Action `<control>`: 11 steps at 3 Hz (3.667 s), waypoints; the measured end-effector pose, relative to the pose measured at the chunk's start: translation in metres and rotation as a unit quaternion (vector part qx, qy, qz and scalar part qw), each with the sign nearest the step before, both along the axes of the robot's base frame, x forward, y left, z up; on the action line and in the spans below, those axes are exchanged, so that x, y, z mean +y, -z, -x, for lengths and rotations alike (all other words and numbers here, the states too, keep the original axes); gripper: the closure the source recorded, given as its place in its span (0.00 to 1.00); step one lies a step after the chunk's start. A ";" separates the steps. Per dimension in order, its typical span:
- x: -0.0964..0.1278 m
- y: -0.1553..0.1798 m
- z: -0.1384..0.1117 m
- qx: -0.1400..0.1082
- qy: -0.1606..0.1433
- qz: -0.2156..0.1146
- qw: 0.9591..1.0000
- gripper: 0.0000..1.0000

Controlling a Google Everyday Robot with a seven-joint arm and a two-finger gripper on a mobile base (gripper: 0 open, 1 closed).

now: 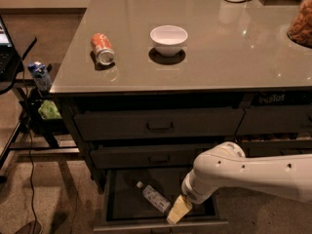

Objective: Pick blue plastic bottle from bottom drawer and place on counter

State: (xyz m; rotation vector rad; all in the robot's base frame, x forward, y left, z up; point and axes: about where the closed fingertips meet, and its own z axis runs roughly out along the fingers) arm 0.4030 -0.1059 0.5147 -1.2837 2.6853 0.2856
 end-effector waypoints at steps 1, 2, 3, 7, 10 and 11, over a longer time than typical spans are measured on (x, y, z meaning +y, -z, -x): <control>0.003 0.035 -0.007 0.006 0.008 0.001 1.000 0.00; 0.009 0.077 -0.022 0.012 0.014 -0.006 1.000 0.00; 0.014 0.111 -0.031 0.024 0.026 -0.001 0.999 0.00; 0.043 0.206 -0.053 0.041 -0.005 -0.065 0.997 0.00; 0.063 0.251 -0.067 0.036 0.007 -0.087 0.996 0.00; 0.073 0.272 -0.085 0.022 0.017 -0.088 0.996 0.00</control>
Offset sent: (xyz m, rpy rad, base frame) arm 0.0424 0.0173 -0.1303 0.0318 0.0360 -0.0408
